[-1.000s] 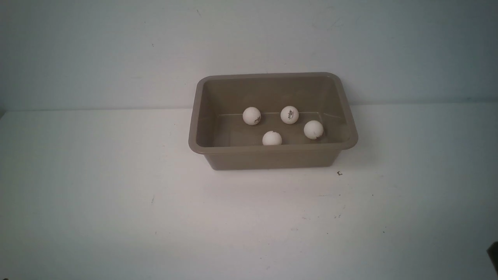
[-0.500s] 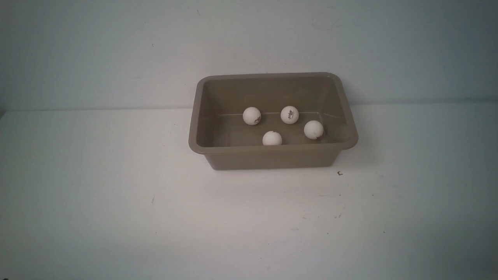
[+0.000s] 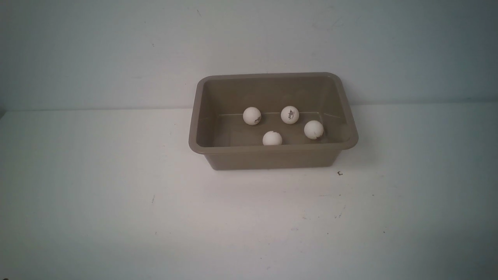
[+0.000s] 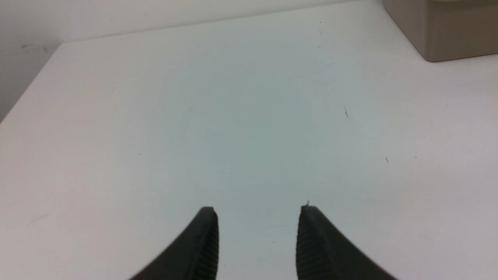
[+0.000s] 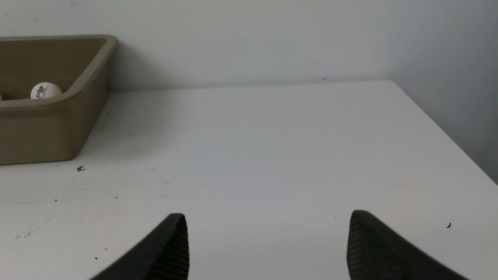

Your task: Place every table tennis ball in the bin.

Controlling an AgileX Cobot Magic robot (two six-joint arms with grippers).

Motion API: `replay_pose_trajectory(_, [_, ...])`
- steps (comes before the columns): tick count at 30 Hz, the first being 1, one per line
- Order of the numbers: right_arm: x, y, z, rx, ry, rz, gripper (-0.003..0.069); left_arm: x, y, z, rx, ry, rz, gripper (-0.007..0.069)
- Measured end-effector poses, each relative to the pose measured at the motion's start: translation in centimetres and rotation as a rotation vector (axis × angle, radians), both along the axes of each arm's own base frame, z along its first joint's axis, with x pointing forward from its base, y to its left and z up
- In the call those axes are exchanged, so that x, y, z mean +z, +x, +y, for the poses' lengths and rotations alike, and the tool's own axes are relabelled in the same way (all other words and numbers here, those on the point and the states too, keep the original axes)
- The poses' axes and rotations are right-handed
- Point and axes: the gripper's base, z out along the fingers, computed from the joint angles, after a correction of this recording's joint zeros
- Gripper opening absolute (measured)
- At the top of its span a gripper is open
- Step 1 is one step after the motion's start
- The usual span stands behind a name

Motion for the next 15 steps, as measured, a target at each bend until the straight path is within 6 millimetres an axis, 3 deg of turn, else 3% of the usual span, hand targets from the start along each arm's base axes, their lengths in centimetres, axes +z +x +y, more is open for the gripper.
replay_pose_trajectory(15, [-0.06, 0.0, 0.15, 0.026, -0.015, 0.011, 0.0495, 0.0, 0.0, 0.0, 0.0, 0.0, 0.0, 0.0258])
